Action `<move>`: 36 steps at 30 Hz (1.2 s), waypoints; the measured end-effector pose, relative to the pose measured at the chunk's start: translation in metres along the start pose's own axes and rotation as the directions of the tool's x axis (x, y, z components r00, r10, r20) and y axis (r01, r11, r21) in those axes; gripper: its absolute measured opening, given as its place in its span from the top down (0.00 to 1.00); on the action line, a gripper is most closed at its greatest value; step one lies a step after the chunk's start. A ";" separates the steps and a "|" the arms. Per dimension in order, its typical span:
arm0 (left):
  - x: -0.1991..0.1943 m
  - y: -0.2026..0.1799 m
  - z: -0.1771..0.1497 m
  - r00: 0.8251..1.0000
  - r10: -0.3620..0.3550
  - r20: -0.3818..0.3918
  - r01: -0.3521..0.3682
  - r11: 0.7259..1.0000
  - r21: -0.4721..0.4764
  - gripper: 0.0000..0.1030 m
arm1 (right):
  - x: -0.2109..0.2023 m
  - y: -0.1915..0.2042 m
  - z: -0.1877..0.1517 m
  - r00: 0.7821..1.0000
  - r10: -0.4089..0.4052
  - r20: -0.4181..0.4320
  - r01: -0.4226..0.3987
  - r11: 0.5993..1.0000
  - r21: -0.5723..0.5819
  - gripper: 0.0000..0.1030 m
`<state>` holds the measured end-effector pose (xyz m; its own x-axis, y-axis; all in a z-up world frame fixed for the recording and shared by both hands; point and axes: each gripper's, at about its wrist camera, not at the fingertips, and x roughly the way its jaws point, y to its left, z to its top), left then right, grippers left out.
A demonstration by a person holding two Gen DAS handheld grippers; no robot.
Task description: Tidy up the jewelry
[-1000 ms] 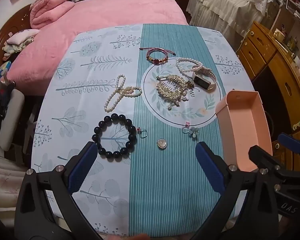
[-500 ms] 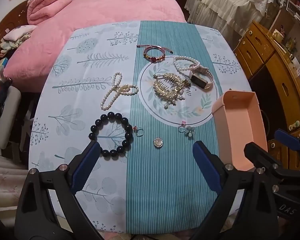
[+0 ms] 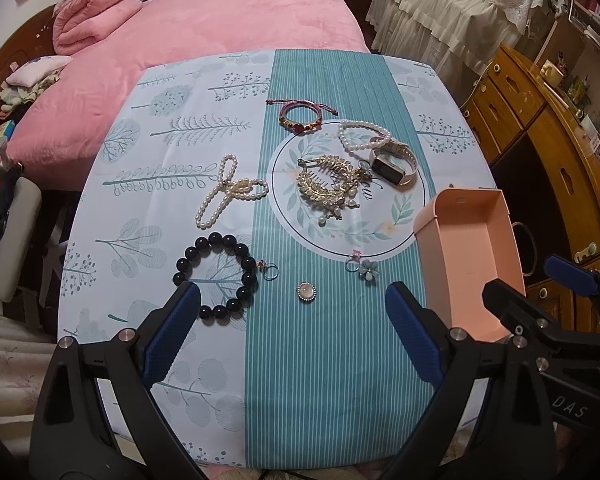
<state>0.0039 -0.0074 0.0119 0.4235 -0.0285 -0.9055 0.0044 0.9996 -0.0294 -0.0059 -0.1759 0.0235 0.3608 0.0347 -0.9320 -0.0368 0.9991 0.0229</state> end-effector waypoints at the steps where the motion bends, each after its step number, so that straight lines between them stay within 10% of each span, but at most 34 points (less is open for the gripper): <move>1: -0.001 -0.001 0.000 1.000 0.002 0.002 -0.002 1.000 0.000 0.10 | 0.000 -0.001 0.001 1.000 -0.001 0.000 0.001 1.000 0.001 0.12; 36: -0.008 0.003 0.003 1.000 0.011 0.010 -0.011 1.000 -0.010 0.10 | -0.004 0.000 0.005 1.000 -0.005 0.014 0.005 1.000 -0.016 0.12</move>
<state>0.0032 -0.0040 0.0204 0.4321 -0.0175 -0.9016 -0.0093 0.9997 -0.0239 -0.0024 -0.1758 0.0295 0.3744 0.0304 -0.9268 -0.0501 0.9987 0.0125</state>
